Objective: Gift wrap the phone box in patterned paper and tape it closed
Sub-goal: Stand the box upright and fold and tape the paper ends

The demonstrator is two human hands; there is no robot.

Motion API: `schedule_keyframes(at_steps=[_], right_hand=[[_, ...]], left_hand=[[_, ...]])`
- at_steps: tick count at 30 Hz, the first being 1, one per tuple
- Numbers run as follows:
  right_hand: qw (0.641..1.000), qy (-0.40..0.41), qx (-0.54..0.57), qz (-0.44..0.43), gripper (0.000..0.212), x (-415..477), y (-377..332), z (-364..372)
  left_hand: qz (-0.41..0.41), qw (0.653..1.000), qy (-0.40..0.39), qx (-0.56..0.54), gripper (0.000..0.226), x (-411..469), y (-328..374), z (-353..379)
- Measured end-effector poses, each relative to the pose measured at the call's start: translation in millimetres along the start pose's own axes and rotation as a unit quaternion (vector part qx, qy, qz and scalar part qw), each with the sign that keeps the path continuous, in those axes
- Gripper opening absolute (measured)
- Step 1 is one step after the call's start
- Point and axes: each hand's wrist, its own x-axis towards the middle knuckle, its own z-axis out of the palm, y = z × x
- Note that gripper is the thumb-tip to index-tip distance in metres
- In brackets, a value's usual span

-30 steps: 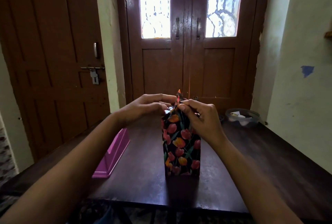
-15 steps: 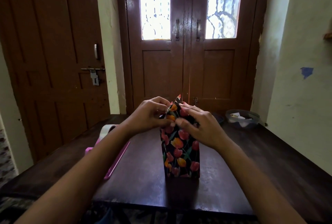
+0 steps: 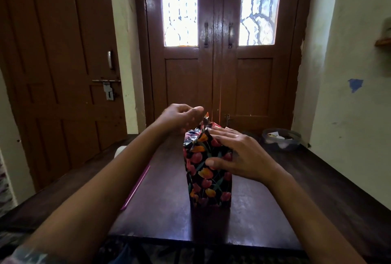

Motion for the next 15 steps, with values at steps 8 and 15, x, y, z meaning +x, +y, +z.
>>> schedule_keyframes(at_steps=[8,15], right_hand=[[0.999,0.026,0.026,0.03,0.082,-2.2,-0.9,2.2],[0.998,0.031,0.009,0.055,0.085,-1.5,-3.6,-4.0]], left_hand=[[-0.044,0.996,0.038,-0.068,0.014,21.8,24.8,9.0],[0.294,0.892,0.199,0.278,0.021,14.6,-2.6,22.7]])
